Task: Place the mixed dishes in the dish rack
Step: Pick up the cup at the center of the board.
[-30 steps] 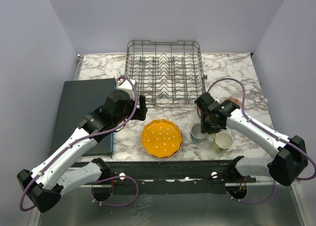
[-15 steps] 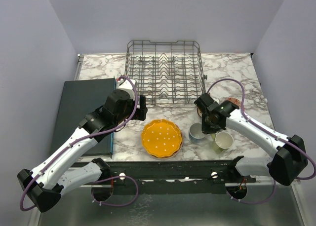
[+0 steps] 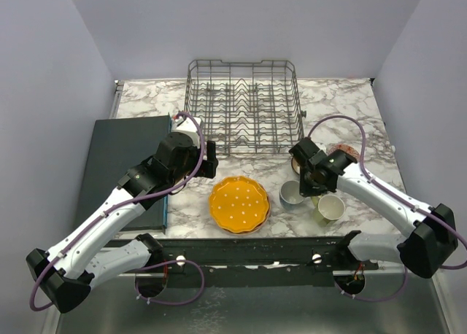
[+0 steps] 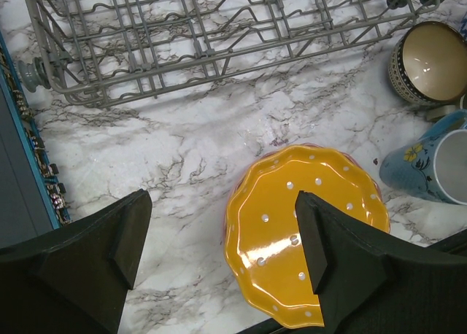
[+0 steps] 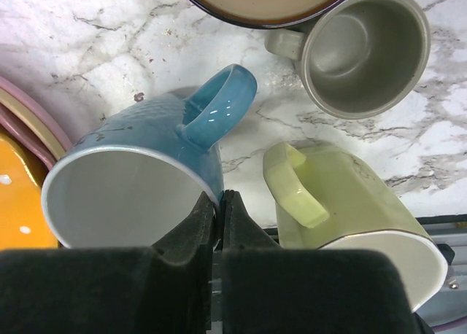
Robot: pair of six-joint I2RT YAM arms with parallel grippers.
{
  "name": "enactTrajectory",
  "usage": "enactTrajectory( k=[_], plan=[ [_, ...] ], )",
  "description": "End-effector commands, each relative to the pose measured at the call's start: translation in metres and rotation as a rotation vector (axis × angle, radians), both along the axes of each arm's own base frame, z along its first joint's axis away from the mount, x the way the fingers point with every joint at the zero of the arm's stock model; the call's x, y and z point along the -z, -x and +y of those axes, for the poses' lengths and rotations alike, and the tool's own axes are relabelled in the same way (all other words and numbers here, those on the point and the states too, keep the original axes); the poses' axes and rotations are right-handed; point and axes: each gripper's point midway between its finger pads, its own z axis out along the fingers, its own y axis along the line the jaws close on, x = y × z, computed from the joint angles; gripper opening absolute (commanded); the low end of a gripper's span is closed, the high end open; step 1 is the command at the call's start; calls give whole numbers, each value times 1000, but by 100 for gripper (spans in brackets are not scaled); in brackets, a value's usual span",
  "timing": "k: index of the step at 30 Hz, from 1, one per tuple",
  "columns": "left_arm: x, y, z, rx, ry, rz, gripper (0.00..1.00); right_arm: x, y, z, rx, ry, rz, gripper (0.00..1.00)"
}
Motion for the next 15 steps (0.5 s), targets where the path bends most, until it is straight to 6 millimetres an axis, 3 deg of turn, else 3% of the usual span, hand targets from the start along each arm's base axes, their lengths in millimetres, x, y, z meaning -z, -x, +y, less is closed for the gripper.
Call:
enactTrajectory(
  k=[1, 15],
  plan=[
    [3, -2, -2, 4, -5, -2, 87, -28, -13, 0, 5, -26, -112, 1],
    [3, 0, -10, 18, 38, 20, 93, -77, -22, 7, -18, -115, -242, 1]
  ],
)
